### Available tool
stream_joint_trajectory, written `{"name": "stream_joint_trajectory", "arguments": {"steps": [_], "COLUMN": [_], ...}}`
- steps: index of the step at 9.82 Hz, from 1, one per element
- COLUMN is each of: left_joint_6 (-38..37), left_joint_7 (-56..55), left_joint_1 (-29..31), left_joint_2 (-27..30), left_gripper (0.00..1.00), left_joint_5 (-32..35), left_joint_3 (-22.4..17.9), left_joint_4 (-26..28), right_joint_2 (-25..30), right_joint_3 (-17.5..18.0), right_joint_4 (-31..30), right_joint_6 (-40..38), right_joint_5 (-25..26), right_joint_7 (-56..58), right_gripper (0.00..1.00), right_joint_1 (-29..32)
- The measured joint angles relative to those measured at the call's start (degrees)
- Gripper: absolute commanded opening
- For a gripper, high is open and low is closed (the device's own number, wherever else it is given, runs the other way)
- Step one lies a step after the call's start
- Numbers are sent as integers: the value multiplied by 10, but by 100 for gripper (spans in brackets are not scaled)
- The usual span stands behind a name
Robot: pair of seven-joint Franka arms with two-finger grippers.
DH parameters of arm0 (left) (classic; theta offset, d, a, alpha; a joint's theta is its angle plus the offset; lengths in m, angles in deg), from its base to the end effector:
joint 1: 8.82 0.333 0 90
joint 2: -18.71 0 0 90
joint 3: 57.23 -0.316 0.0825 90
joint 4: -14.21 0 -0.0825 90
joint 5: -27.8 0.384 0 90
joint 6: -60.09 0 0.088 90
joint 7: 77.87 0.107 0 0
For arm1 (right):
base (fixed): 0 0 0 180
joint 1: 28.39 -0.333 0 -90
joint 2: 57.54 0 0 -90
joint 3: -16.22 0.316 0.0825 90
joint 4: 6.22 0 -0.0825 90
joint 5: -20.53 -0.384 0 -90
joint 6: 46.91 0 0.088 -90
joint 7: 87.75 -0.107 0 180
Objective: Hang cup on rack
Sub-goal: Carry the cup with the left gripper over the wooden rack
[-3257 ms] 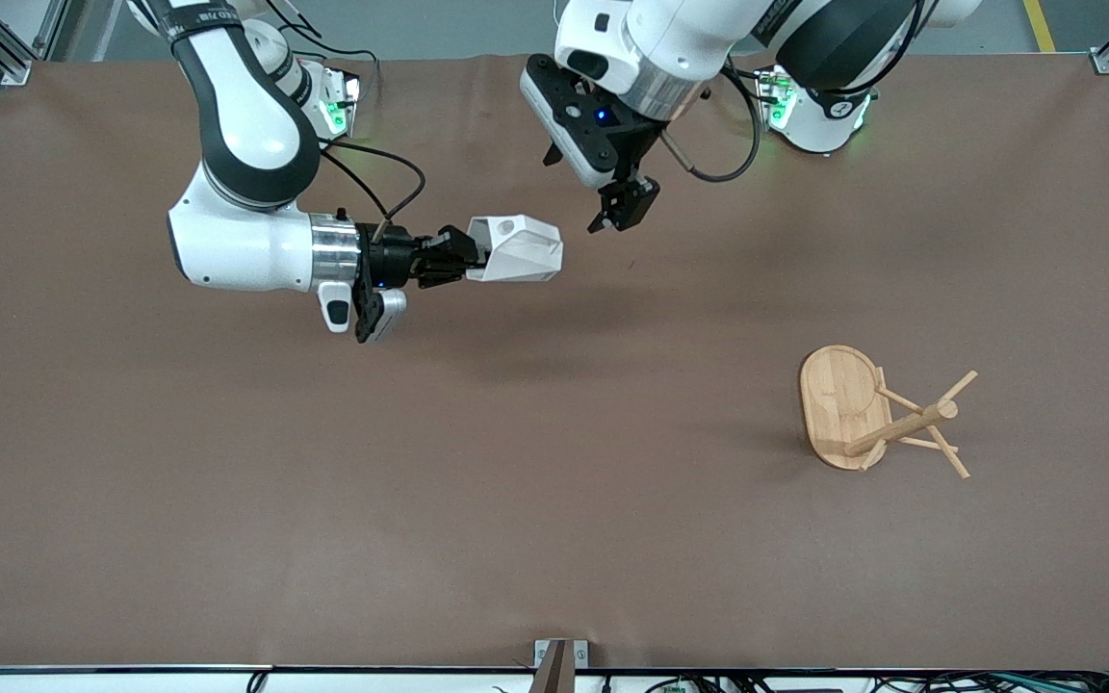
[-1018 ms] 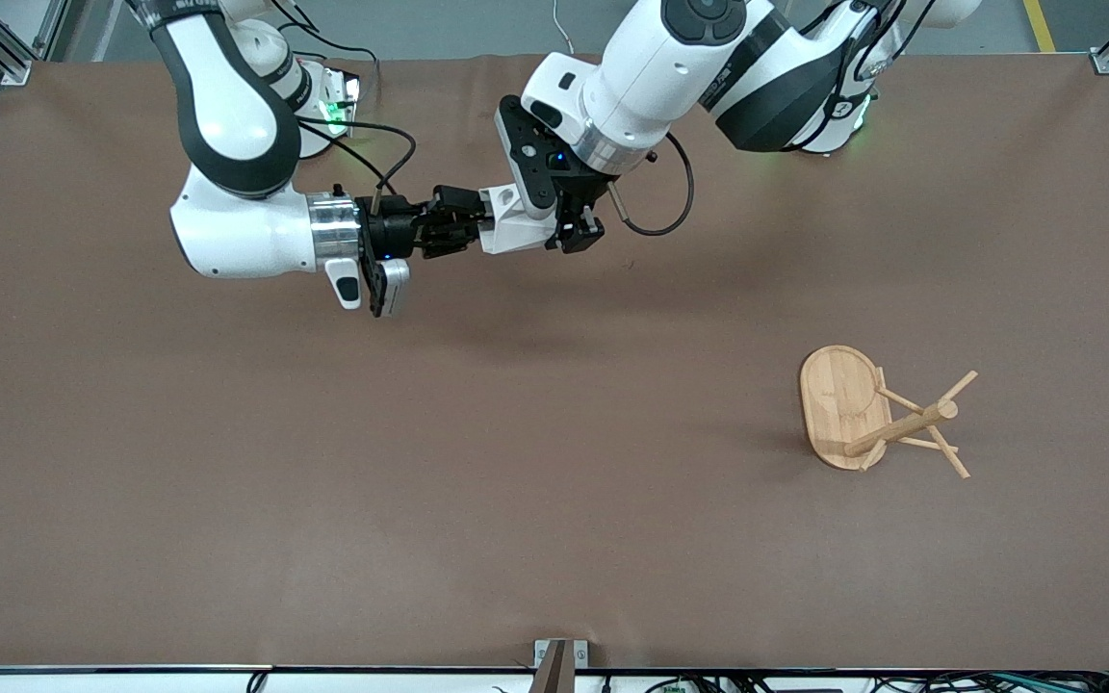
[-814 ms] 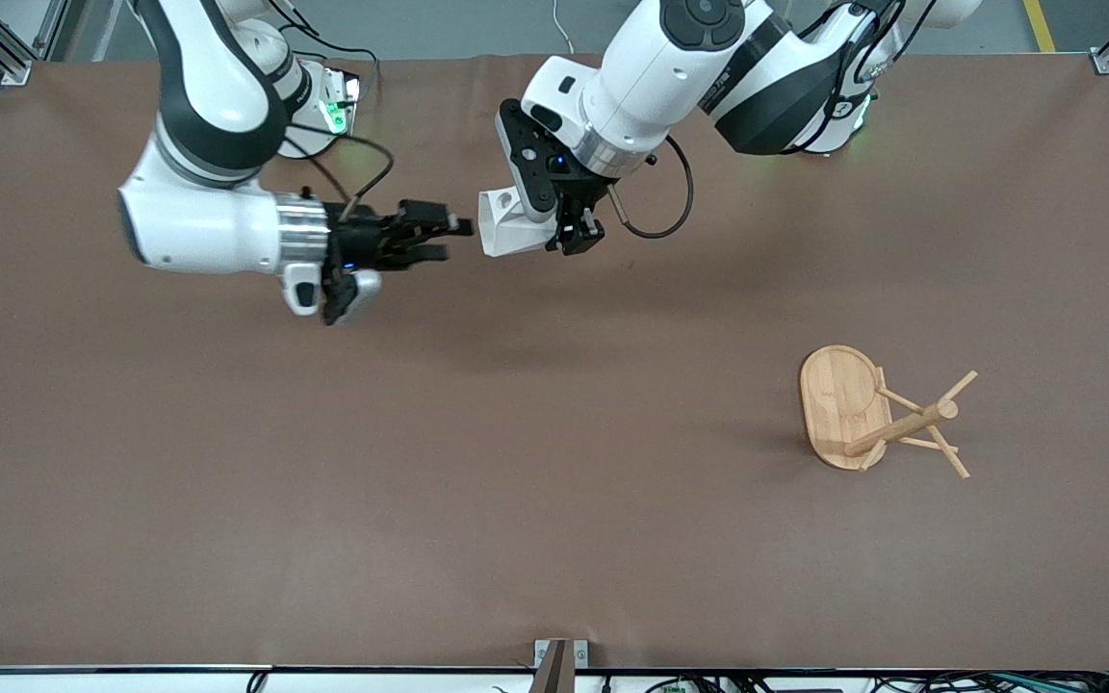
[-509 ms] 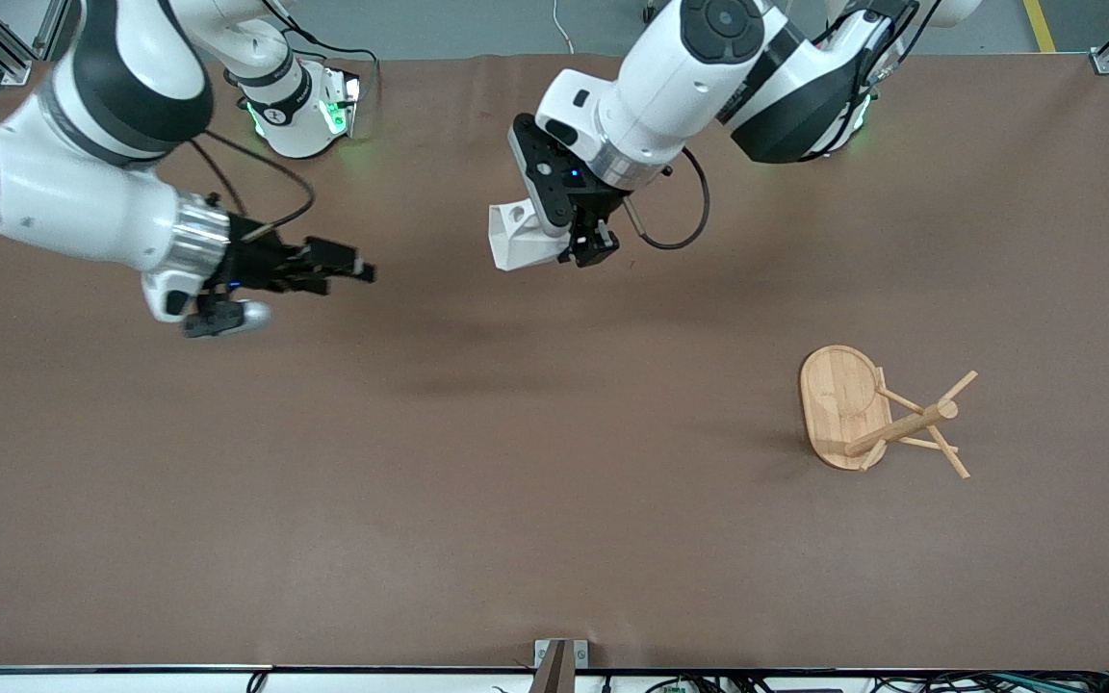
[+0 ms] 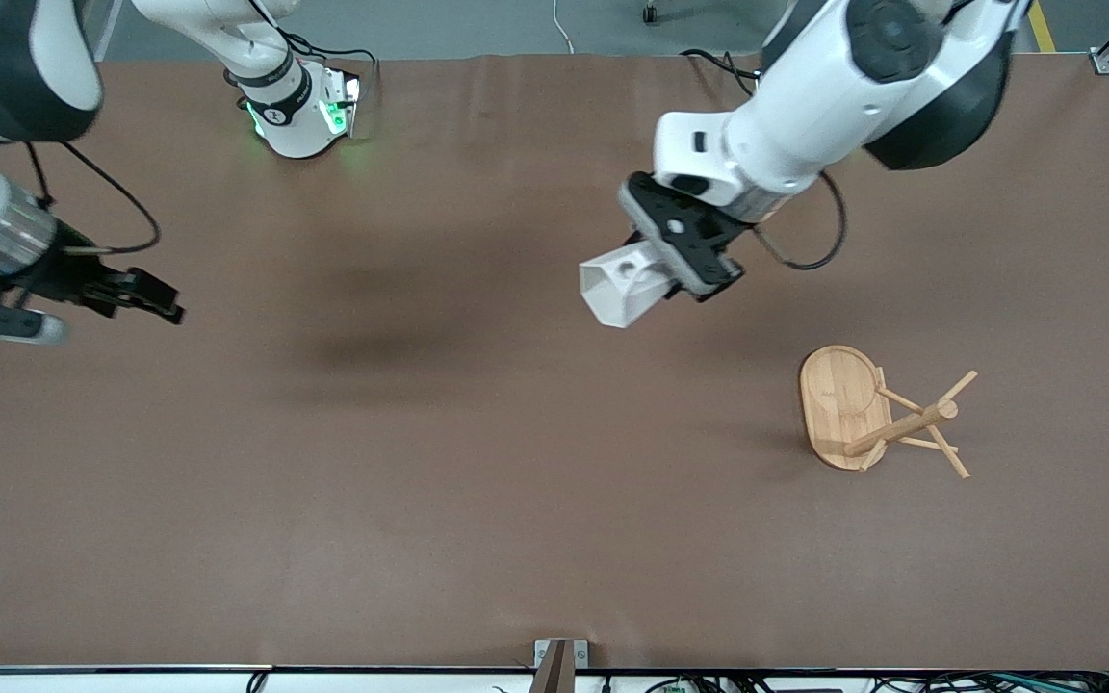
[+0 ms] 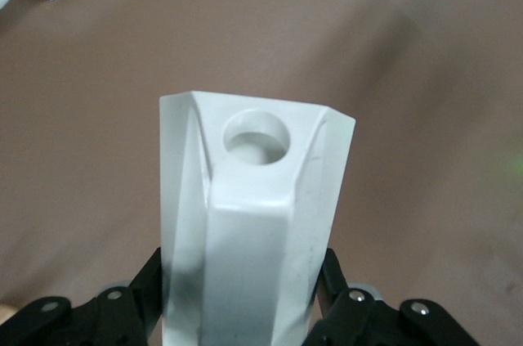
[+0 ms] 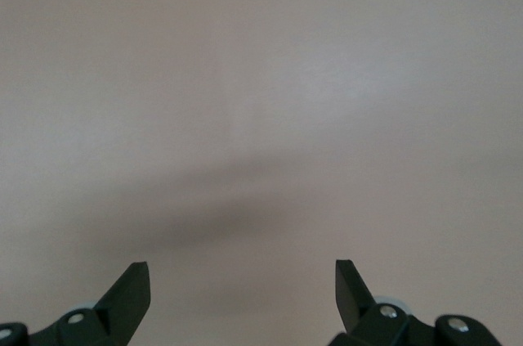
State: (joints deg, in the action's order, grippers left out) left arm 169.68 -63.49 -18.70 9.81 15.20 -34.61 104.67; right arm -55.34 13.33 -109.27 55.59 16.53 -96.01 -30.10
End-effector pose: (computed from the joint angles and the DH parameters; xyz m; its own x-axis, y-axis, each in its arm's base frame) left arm 0.5285 -0.3352 0.5713 0.7262 -0.6446 0.2389 -0.6871 -0.6922 0.2209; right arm 0.5541 -0.0059 0.5564 0.9838 -0.1786 0.0178 -0.1768 -0.9815 -0.0738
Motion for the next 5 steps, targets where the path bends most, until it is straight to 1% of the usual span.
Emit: {"name": "stream_joint_trajectory", "arguments": {"steps": [2, 4, 5], "left_joint_6": [-28, -30, -26], "left_joint_7": [-44, -55, -69], "left_joint_1": [43, 77, 82], "left_joint_2": [15, 14, 15], "left_gripper": [0, 1, 1], "left_joint_5": [2, 8, 23], "left_joint_3": [-1, -4, -8], "left_joint_4": [3, 24, 40], "right_joint_2": [13, 17, 14], "right_joint_3": [0, 1, 1], "right_joint_4": [96, 156, 176], "right_joint_6": [-125, -171, -193], "right_joint_5": [8, 28, 42], "right_joint_7": [3, 17, 27], "right_gripper": [100, 100, 100], "right_joint_1": [35, 56, 60]}}
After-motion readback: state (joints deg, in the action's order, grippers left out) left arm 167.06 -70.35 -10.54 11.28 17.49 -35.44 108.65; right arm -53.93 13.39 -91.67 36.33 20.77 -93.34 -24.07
